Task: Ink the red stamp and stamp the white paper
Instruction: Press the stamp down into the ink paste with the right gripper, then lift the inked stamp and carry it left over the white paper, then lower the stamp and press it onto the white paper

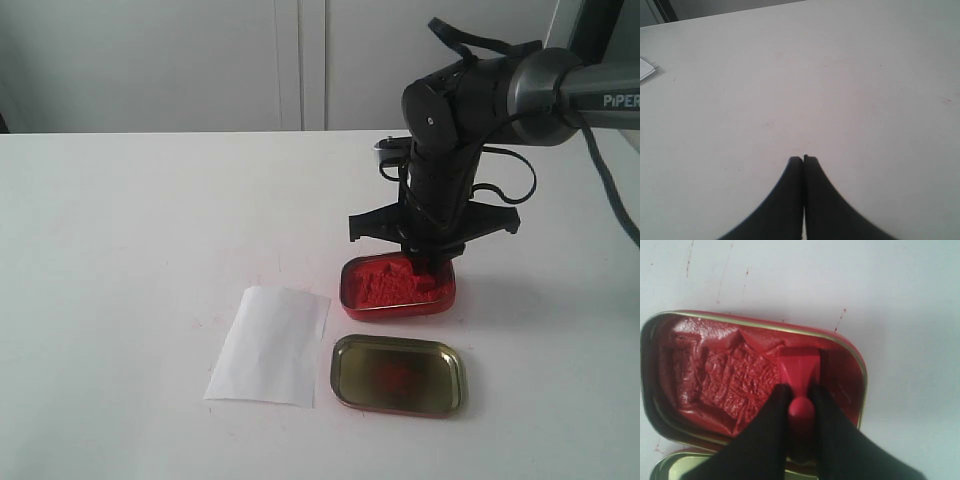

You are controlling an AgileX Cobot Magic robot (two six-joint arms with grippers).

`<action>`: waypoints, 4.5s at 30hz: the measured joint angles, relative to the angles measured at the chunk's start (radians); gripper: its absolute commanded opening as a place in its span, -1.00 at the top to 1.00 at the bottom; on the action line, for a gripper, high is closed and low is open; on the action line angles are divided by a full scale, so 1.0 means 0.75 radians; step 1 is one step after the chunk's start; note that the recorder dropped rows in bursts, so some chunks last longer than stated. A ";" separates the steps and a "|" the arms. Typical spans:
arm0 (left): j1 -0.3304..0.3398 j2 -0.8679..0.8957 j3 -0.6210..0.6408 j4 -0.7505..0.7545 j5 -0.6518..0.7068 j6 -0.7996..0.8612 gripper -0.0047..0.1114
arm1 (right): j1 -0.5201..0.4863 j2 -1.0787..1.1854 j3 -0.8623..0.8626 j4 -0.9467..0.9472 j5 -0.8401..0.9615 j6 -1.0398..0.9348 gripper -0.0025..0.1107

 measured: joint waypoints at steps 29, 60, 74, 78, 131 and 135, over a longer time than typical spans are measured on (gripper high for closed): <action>0.000 0.000 0.000 0.000 0.000 0.000 0.92 | 0.000 -0.028 0.000 0.008 0.007 0.000 0.96; 0.000 0.000 0.000 0.000 0.000 0.000 0.92 | 0.000 -0.044 0.000 0.008 0.005 0.012 0.96; 0.000 0.000 0.000 0.000 0.000 0.000 0.92 | 0.000 -0.044 0.000 0.010 0.002 0.012 0.96; 0.000 0.000 0.000 0.000 0.000 0.000 0.92 | 0.000 -0.044 0.000 0.010 0.002 0.012 0.96; 0.000 0.000 0.000 0.000 0.000 0.000 0.92 | 0.496 -0.126 0.000 -0.108 -0.258 0.038 0.96; 0.000 0.000 0.000 0.000 0.000 0.000 0.92 | 0.518 -0.126 0.000 -0.110 -0.243 0.038 0.96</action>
